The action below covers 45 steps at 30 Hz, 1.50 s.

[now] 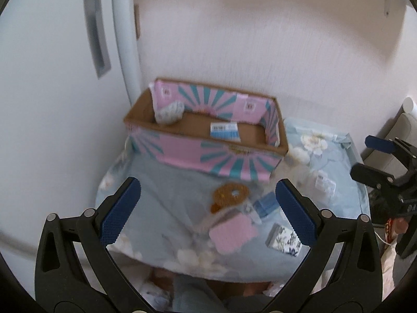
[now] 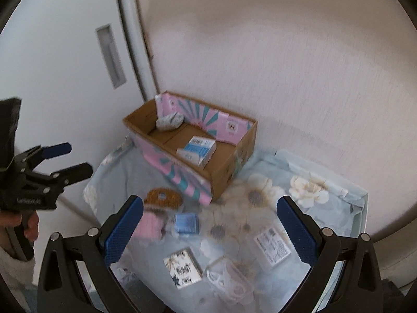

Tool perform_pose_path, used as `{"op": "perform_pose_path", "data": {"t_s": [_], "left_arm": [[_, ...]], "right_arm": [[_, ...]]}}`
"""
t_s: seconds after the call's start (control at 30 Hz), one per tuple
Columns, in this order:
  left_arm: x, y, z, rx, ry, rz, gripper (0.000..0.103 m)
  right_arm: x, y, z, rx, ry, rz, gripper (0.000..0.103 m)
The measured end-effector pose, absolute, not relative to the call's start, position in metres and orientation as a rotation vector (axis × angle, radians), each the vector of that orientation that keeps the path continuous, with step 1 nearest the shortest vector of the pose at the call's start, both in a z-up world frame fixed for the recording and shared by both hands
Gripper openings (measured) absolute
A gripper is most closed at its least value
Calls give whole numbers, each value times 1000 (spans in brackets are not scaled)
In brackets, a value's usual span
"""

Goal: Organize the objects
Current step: 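Withdraw both grippers from the cardboard box toward the remaining items, then grasp the pink fuzzy hair tie with the left gripper while the right grasps the clear earphone container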

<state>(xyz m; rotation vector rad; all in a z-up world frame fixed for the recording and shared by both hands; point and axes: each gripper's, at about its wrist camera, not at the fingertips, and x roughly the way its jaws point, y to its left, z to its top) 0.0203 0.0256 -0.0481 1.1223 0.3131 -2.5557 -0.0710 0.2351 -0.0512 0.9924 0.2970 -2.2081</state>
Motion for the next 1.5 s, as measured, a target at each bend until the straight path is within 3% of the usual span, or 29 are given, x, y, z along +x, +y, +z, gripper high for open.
{"op": "perform_pose_path", "data": {"t_s": [0.37, 0.57, 0.8, 1.2, 1.5], "left_arm": [[26, 53, -121, 1215, 450, -2391, 103], [14, 59, -155, 1244, 547, -2323, 103], [1, 65, -179, 1241, 532, -2254, 103], [-16, 61, -204, 1279, 560, -2170, 99], [-21, 55, -222, 1347, 635, -2153, 76]], "right_arm": [[-53, 263, -126, 1011, 470, -2056, 102], [-54, 273, -157, 1029, 525, -1973, 92], [-54, 266, -188, 1039, 632, -1873, 78], [-61, 261, -211, 1039, 690, -1780, 74], [-60, 258, -220, 1039, 728, -1744, 53]]}}
